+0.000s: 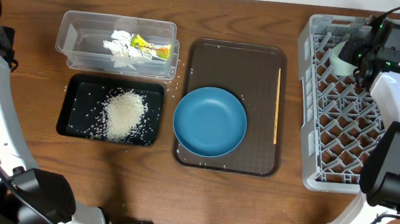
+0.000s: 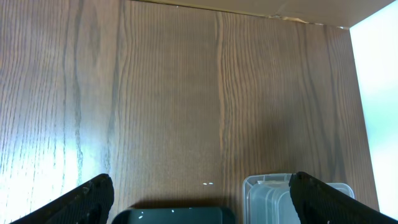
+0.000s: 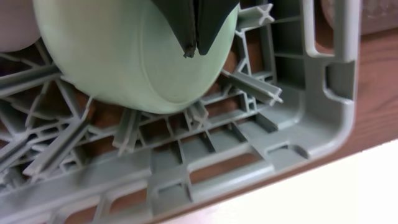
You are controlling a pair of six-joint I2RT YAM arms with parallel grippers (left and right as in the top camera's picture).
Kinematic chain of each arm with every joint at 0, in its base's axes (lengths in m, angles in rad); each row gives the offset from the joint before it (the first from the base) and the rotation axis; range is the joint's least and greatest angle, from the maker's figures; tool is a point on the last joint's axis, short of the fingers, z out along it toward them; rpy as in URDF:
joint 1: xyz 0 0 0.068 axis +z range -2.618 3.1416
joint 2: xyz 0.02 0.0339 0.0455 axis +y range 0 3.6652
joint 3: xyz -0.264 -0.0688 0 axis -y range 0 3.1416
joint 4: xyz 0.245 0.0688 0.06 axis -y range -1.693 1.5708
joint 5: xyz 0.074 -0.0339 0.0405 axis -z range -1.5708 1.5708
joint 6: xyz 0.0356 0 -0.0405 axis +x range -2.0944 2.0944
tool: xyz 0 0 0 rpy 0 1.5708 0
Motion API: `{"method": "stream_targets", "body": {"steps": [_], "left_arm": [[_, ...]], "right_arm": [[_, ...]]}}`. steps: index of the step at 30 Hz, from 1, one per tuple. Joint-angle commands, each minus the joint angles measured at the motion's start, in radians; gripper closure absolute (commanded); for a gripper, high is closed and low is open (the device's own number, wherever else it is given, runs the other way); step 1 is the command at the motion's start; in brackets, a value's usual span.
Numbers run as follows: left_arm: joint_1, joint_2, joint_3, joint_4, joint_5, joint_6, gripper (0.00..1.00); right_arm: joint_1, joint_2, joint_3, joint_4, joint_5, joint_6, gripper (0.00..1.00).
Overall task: Sort waste into correct bins and load items into the dishwasher rack
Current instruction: 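Open the right gripper and raise it off the bowl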
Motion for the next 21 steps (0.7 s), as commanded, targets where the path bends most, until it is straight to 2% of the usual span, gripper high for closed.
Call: {"method": "stream_targets", "body": {"steps": [1,15,21], "left_arm": [[0.002,0.001,0.002,-0.006,-0.009,0.009,0.08],[0.002,0.001,0.002,-0.006,-0.009,0.009,0.08],[0.002,0.001,0.002,-0.006,-0.009,0.009,0.08]], "right_arm": [[-0.003,0.006,0.0,-0.004,0.013,0.014,0.99],[-0.036,-0.037,0.003,-0.091,0.244,0.013,0.99],[-0.037,-0.074,0.003,-0.118,0.331,-0.046,0.99]]}}
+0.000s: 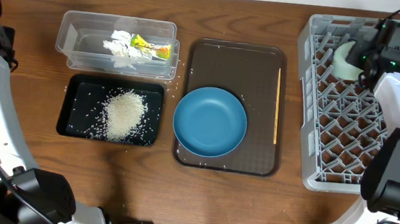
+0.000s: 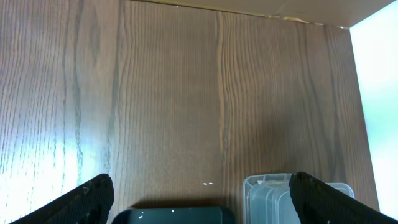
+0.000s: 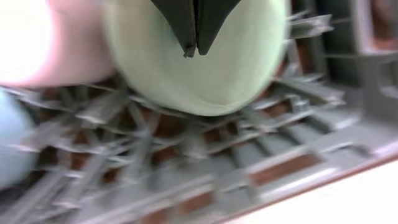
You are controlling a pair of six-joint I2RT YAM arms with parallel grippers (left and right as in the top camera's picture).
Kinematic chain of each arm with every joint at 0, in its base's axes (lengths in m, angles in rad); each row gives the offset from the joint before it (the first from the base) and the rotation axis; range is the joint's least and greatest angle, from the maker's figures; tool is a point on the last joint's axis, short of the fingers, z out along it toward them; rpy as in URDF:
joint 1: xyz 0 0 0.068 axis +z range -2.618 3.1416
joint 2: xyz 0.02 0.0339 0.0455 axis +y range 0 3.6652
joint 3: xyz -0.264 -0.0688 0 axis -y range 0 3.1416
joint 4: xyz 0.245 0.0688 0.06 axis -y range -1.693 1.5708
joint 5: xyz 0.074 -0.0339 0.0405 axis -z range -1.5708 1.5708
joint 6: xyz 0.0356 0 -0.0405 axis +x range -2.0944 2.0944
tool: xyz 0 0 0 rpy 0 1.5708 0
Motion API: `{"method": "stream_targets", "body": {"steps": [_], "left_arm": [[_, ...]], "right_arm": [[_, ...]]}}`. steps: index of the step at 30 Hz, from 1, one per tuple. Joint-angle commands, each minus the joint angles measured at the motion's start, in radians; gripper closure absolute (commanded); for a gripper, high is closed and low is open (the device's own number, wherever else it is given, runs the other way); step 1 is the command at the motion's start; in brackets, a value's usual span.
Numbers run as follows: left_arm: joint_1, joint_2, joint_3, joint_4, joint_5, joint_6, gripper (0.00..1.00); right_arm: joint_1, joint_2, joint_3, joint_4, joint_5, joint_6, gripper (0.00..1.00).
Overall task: Sort waste into correct bins and load items into the dishwasher rack
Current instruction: 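Open the right gripper and raise it off the bowl, then reach the right gripper to the wooden stick on the tray and grip it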
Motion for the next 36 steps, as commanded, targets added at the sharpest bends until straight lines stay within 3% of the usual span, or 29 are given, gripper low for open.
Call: {"method": "stream_targets", "body": {"steps": [1,9,15,17,18,19,20,24,25,27,30,31,33,36], "left_arm": [[0.002,0.001,0.002,-0.006,-0.009,0.009,0.08],[0.002,0.001,0.002,-0.006,-0.009,0.009,0.08],[0.002,0.001,0.002,-0.006,-0.009,0.009,0.08],[0.002,0.001,0.002,-0.006,-0.009,0.009,0.08],[0.002,0.001,0.002,-0.006,-0.01,0.009,0.08],[0.002,0.001,0.002,-0.006,-0.009,0.009,0.08],[0.002,0.001,0.002,-0.006,-0.009,0.009,0.08],[0.002,0.001,0.002,-0.006,-0.009,0.009,0.08],[0.002,0.001,0.002,-0.006,-0.009,0.009,0.08],[0.002,0.001,0.002,-0.006,-0.009,0.009,0.08],[0.002,0.001,0.002,-0.006,-0.009,0.009,0.08],[0.002,0.001,0.002,-0.006,-0.01,0.009,0.08],[0.002,0.001,0.002,-0.006,-0.009,0.009,0.08],[0.002,0.001,0.002,-0.006,-0.01,0.009,0.08]], "right_arm": [[-0.024,-0.026,0.001,-0.019,0.155,-0.03,0.99],[-0.008,-0.035,0.001,-0.044,0.121,-0.032,0.99],[0.033,-0.138,0.001,-0.042,-0.003,0.004,0.96],[0.048,-0.2,0.001,-0.036,-0.13,0.024,0.76],[0.054,-0.227,0.001,-0.031,-0.218,0.024,0.52],[0.061,-0.256,0.001,-0.031,-0.335,0.024,0.14],[0.067,-0.279,0.001,-0.031,-0.443,0.024,0.01],[0.092,-0.348,0.001,-0.036,-0.835,0.024,0.01],[0.104,-0.353,0.001,-0.043,-0.875,0.023,0.01],[0.139,-0.352,0.0,-0.084,-0.865,0.023,0.11],[0.219,-0.338,0.0,-0.227,-0.659,0.023,0.23],[0.252,-0.33,0.0,-0.285,-0.542,0.042,0.23],[0.316,-0.304,0.0,-0.383,-0.331,0.106,0.14],[0.409,-0.243,0.0,-0.447,-0.209,0.127,0.12]]}}
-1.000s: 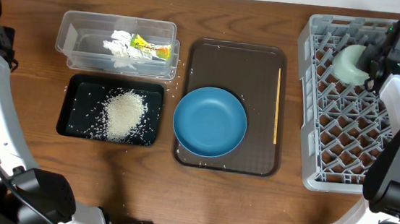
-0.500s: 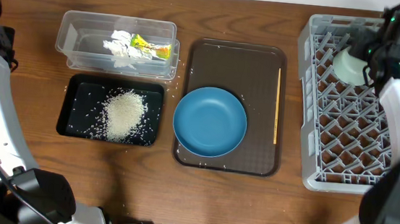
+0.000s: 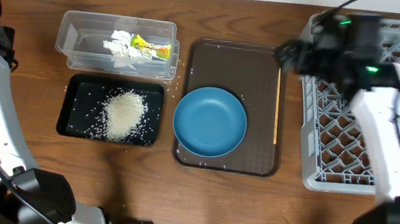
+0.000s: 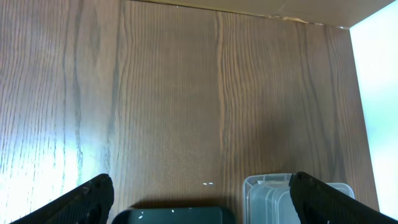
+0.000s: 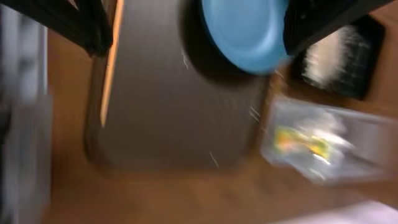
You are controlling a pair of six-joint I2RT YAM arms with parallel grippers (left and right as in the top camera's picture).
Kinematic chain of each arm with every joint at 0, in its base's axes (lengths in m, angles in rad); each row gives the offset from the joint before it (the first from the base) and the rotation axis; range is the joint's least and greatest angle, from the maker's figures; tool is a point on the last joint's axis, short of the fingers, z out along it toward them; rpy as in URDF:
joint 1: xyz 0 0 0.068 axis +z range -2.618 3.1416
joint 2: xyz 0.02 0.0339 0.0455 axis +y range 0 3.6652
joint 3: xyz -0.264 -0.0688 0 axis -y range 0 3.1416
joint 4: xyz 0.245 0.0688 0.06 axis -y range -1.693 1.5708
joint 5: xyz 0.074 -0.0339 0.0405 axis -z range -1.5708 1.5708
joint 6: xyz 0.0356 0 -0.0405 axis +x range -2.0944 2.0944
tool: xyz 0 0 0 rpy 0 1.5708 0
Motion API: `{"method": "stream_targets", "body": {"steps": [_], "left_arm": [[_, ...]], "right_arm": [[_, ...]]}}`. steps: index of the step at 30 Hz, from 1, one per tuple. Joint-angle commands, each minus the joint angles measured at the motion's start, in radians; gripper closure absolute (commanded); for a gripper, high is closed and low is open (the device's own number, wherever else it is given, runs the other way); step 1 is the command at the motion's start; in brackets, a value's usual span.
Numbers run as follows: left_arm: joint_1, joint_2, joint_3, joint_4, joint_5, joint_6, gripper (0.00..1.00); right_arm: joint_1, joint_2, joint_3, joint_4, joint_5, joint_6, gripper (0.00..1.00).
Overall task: Sort waste into correct bins and load items into the dishwasher rack
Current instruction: 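Reach the right gripper to the wooden stick on the tray and grip it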
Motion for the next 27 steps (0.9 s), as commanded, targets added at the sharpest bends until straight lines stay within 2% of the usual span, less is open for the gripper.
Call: {"method": "stream_targets", "body": {"steps": [1,4,7,14,27], "left_arm": [[0.002,0.001,0.002,-0.006,-0.009,0.009,0.08],[0.002,0.001,0.002,-0.006,-0.009,0.009,0.08],[0.002,0.001,0.002,-0.006,-0.009,0.009,0.08],[0.002,0.001,0.002,-0.006,-0.009,0.009,0.08],[0.002,0.001,0.002,-0.006,-0.009,0.009,0.08]], "right_arm": [[0.095,0.075,-0.004,-0.019,0.217,0.05,0.13],[0.16,0.15,-0.004,-0.01,0.223,0.056,0.15],[0.19,0.22,-0.004,-0.029,0.327,0.135,0.15],[0.189,0.338,-0.004,-0.055,0.374,0.171,0.16],[0.176,0.419,-0.005,-0.07,0.422,0.159,0.16]]}}
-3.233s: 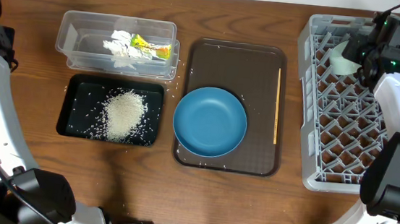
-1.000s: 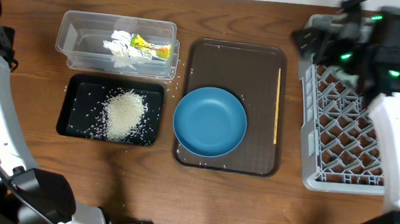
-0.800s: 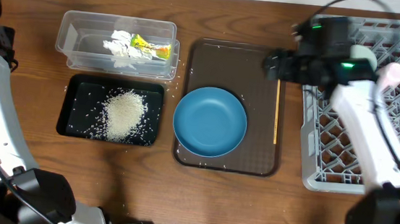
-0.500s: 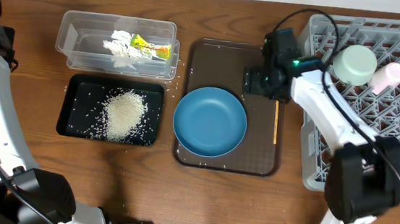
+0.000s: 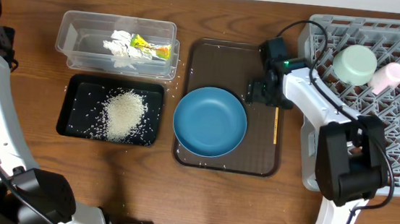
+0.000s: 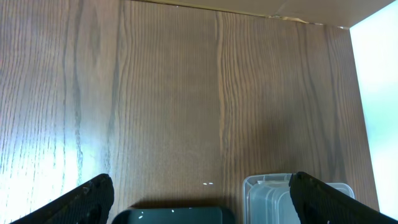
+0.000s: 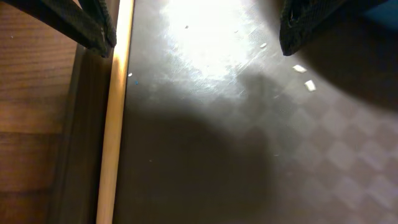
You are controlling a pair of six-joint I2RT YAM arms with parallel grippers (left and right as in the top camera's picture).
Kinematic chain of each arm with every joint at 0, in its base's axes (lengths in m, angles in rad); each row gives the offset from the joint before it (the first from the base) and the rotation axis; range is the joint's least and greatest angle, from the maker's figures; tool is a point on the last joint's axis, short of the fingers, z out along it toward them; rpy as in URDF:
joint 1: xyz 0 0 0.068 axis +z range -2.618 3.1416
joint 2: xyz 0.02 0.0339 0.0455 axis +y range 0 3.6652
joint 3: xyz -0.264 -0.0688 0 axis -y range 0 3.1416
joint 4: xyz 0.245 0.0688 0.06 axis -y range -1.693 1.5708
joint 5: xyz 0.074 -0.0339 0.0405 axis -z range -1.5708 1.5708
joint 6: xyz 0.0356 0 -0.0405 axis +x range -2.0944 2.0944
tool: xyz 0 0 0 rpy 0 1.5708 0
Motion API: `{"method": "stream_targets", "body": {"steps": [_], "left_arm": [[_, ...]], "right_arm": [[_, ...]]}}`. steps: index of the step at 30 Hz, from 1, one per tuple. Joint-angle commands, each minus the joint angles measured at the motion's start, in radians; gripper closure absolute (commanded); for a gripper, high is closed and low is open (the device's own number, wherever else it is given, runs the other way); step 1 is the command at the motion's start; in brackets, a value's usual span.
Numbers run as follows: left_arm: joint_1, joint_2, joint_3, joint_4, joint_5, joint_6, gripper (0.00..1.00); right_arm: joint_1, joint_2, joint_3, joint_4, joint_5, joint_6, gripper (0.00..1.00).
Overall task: Sort waste into correct bins and load items into the dishwasher rack
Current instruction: 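Reach the right gripper to the wooden stick on the tray and grip it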
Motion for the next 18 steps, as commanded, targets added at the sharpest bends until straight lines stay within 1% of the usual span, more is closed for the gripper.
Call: {"method": "stream_targets", "body": {"steps": [1,7,8,9,12,14,15,16,18], "left_arm": [[0.002,0.001,0.002,-0.006,-0.009,0.009,0.08],[0.002,0.001,0.002,-0.006,-0.009,0.009,0.08],[0.002,0.001,0.002,-0.006,-0.009,0.009,0.08],[0.002,0.001,0.002,-0.006,-0.009,0.009,0.08],[0.002,0.001,0.002,-0.006,-0.009,0.009,0.08],[0.002,0.001,0.002,-0.006,-0.009,0.009,0.08],[0.002,0.001,0.002,-0.006,-0.009,0.009,0.08],[0.002,0.001,0.002,-0.006,-0.01,0.009,0.08],[0.002,0.001,0.002,-0.006,-0.009,0.009,0.08]], "right_arm": [[-0.011,0.025,-0.003,-0.002,0.035,0.011,0.16],[-0.011,0.048,-0.003,-0.01,0.035,-0.015,0.17],[-0.011,0.055,-0.003,-0.01,0.035,-0.014,0.19],[-0.01,0.061,-0.003,-0.009,0.031,-0.014,0.24],[-0.004,0.079,-0.003,-0.006,0.024,-0.014,0.47],[-0.001,0.08,-0.003,-0.005,0.024,-0.009,0.59],[0.001,0.079,-0.003,-0.006,0.023,-0.003,0.67],[0.002,0.077,-0.003,-0.007,0.011,-0.003,0.78],[0.002,0.07,0.002,-0.01,-0.014,-0.003,0.94]]}}
